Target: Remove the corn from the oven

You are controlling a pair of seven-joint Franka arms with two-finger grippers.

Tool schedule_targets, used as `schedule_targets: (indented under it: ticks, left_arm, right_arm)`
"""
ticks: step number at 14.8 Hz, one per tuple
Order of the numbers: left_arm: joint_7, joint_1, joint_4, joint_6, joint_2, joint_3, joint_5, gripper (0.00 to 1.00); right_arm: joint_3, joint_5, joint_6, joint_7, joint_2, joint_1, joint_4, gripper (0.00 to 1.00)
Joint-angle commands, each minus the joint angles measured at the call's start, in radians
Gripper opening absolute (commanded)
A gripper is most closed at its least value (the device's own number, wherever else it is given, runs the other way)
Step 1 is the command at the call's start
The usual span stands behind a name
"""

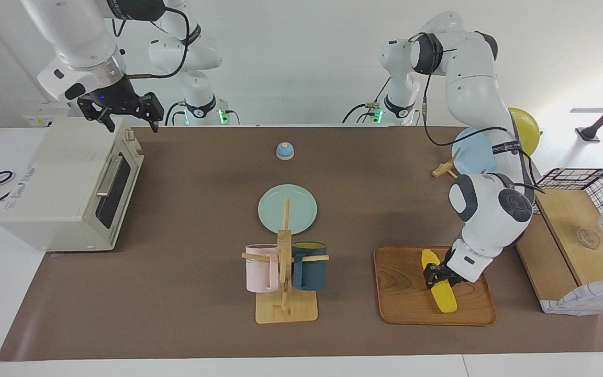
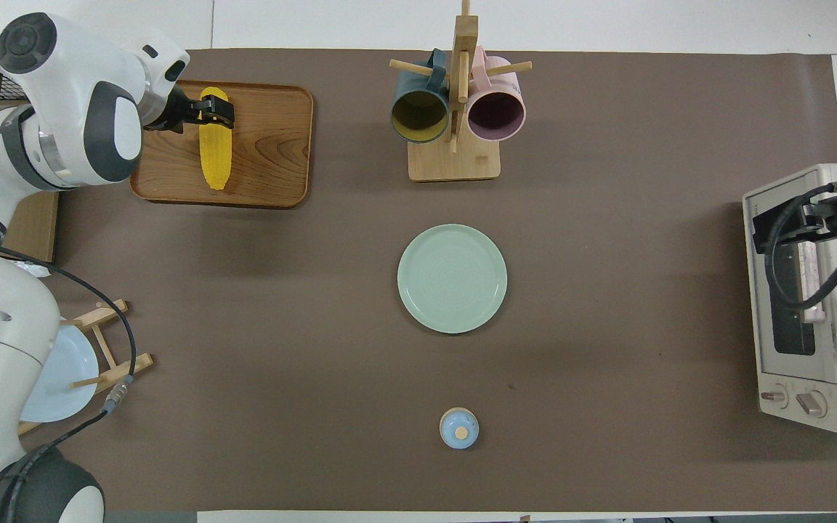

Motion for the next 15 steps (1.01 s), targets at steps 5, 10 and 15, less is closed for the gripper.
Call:
schedule_targets:
  ticks: [5, 10, 15]
  left_arm:
    - [-0.047, 0.008, -0.111, -0.331, -0.330, 0.067, 0.017, 1.00]
    - [-0.061, 0.000, -0.113, -0.634, -0.533, 0.069, 0.135, 1.00]
    - [-0.057, 0.006, -0.156, -0.829, -0.671, 0.063, 0.154, 1.00]
  right_arm:
    - [0.003, 0.048, 0.115, -0.010, -0.022, -0.059, -0.093, 1.00]
    - [0.000, 0.061, 0.112, -0.013, -0.017, -0.081, -0.078, 1.00]
    - [0.002, 0.059, 0.112, -0.015, -0.016, -0.083, -0.075, 1.00]
